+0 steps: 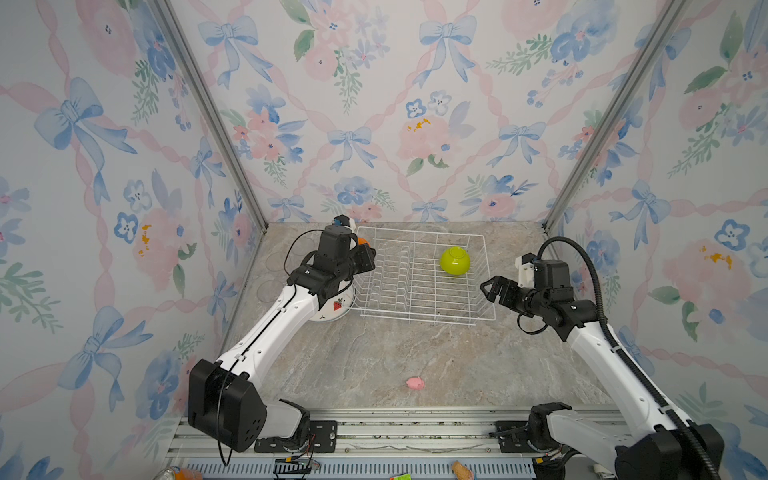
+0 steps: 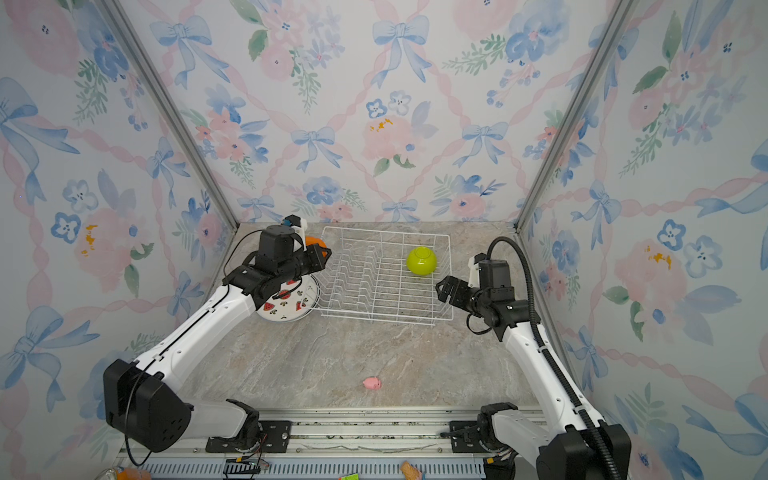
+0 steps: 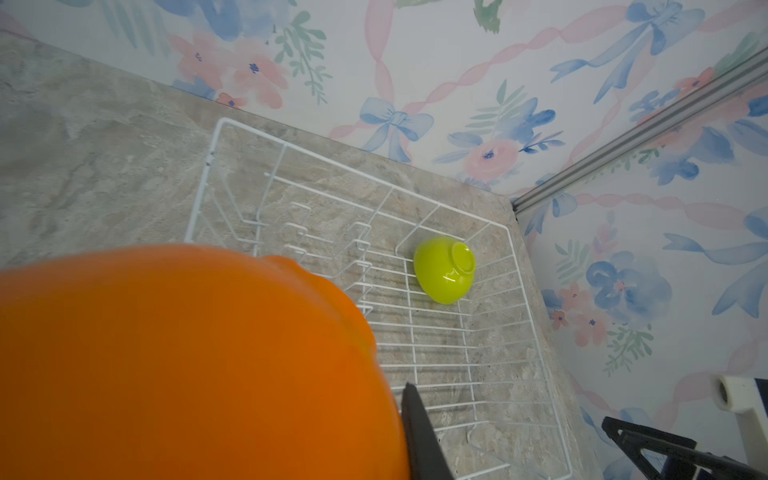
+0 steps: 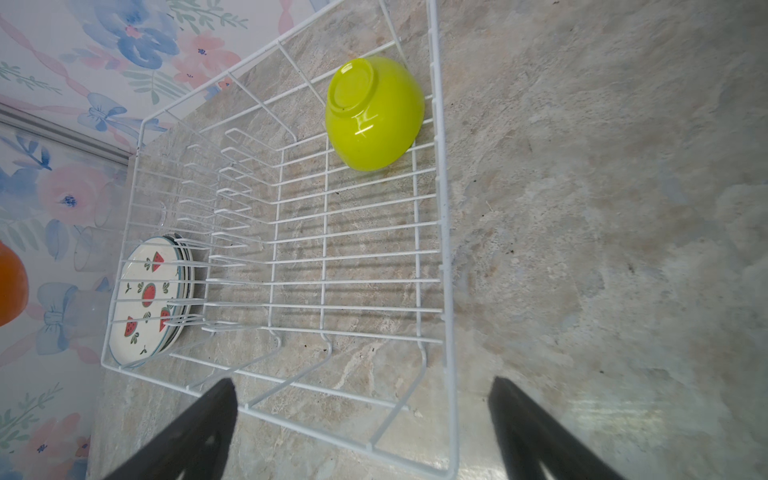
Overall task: Unload the mixed dishes from the dish rack
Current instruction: 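Carry the orange bowl toward the watermelon plates with the left gripper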
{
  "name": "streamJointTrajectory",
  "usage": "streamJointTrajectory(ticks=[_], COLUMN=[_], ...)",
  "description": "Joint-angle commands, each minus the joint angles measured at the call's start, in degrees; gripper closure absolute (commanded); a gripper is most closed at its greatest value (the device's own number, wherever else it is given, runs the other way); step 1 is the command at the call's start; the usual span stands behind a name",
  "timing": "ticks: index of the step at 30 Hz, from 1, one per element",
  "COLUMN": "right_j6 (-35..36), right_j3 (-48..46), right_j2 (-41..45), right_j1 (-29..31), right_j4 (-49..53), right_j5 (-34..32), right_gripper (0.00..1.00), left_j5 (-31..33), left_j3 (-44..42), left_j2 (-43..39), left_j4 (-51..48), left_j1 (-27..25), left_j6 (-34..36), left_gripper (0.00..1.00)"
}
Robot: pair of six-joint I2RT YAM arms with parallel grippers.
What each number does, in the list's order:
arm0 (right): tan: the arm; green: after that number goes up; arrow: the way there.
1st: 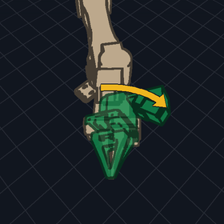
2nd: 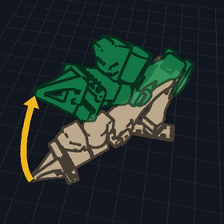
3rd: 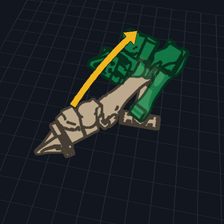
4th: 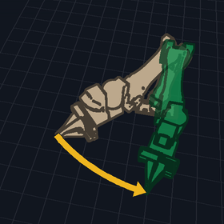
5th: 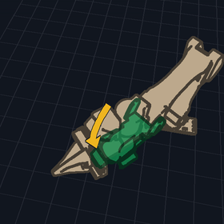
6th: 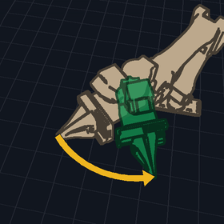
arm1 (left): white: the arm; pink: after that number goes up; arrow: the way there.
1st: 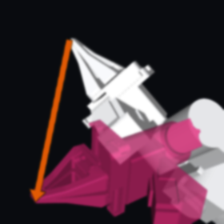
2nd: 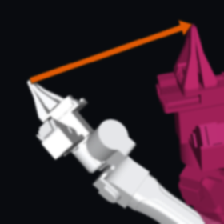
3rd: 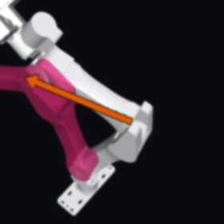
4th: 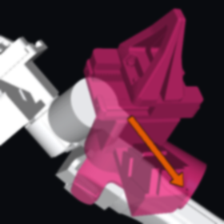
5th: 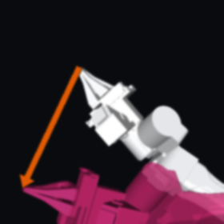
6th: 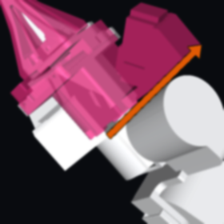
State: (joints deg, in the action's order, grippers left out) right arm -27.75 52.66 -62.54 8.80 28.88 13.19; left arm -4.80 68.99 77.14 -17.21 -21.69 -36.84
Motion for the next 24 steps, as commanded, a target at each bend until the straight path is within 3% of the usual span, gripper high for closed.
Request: streamJointTrajectory(ticks=[1,9,24], right_j6=[1.36,1.78,3.05], right_j3=[1.39,1.91,3.88], right_j2=[-0.45,-3.50,-5.11], right_j1=[0.43,0.43,0.08], right_j4=[0.13,-0.53,1.96], right_j5=[-2.08,-2.60,-3.47], right_gripper=[0.03,0.03,0.03], left_j5=[3.50,4.85,5.86], left_j3=[-2.31,-3.07,18.41], left_j2=[-4.49,-4.39,25.19], left_j4=[-3.58,-7.95,-12.20], left_j1=[3.66,12.15,12.55], left_j6=[1.83,3.75,8.16], left_gripper=[1.00,1.00,1.00])
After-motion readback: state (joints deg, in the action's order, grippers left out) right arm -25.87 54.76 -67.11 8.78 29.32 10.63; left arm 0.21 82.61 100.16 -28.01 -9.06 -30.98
